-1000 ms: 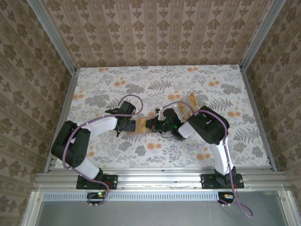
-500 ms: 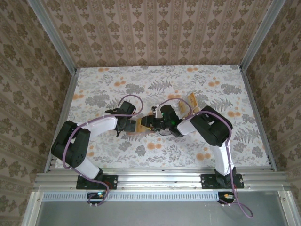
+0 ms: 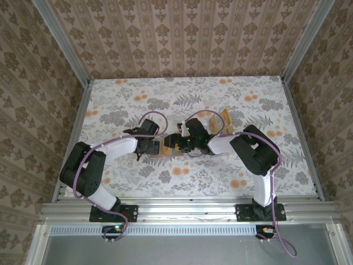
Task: Put the credit cards into the card holder
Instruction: Insert the credit card into the card slot.
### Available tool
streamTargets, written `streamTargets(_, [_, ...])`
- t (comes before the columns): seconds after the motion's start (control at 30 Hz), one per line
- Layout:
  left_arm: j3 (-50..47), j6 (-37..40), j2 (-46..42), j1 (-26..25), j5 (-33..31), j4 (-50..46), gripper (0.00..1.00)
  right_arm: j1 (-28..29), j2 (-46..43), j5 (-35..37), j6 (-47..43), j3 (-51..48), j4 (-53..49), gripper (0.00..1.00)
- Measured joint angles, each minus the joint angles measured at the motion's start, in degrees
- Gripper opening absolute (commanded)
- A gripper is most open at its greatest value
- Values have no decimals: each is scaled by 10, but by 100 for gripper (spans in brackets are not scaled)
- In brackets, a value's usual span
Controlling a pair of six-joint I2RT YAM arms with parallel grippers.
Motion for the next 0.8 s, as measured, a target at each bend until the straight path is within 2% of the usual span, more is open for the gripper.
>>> streamTargets(0.6, [-2, 0, -20, 29, 20, -1, 100, -12, -22, 55, -84, 62, -209, 71])
streamTargets(0.8, [-7, 0, -20, 30, 25, 9, 100, -12, -34, 76, -115, 73, -266, 61])
